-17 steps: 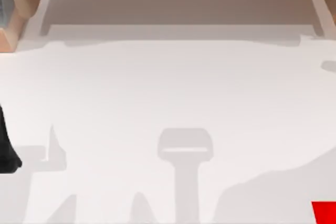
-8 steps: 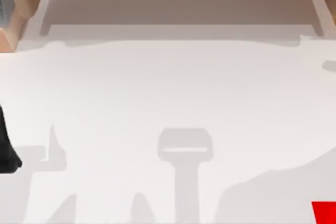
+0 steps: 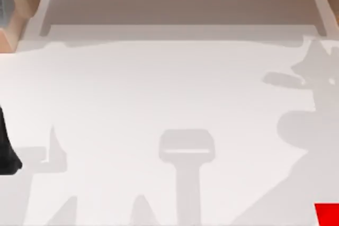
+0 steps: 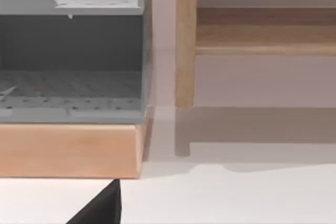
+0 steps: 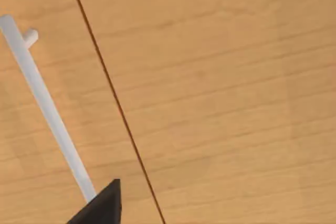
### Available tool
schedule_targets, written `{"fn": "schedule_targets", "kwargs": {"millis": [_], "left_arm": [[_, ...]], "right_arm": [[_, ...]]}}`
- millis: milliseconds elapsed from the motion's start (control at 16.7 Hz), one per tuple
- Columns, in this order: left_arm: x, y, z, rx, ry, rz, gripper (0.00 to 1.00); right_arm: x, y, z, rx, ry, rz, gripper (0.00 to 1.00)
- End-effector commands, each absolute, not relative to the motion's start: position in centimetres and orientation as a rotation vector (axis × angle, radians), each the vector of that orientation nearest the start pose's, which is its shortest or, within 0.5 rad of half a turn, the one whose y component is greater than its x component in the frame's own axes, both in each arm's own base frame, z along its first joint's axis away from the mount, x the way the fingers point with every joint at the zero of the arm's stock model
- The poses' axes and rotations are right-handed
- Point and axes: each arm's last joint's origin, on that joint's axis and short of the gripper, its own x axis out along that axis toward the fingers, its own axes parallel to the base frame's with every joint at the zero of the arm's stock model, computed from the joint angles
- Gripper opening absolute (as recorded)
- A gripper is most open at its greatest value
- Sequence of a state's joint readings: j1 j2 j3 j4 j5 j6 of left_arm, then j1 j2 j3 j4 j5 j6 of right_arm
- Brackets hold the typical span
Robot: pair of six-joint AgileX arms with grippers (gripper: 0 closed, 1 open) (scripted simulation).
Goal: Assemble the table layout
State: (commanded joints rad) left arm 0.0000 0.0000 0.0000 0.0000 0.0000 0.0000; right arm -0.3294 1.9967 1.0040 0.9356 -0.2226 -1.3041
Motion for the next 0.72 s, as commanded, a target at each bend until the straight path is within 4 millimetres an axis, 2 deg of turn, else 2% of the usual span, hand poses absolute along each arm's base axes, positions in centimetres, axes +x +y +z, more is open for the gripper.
{"fn": "schedule_targets", "kwargs": {"millis": [180,360,540,720], "left_arm": [[10.6,-0.1,16.0,0.000,0.000,0.000,1.00],[10.6,-0.1,16.0,0.000,0.000,0.000,1.00],[10.6,-0.1,16.0,0.000,0.000,0.000,1.00],[10.6,-0.1,16.0,0.000,0.000,0.000,1.00]], "right_arm": [[35.4,-9.4,21.9,-1.133,0.065,-0.050,1.00],[29.0,-6.2,26.1,-0.933,0.015,-0.068,1.00],[22.0,-3.5,27.3,-0.711,-0.033,-0.073,1.00],[16.1,-1.8,25.7,-0.487,-0.066,-0.062,1.00]]}}
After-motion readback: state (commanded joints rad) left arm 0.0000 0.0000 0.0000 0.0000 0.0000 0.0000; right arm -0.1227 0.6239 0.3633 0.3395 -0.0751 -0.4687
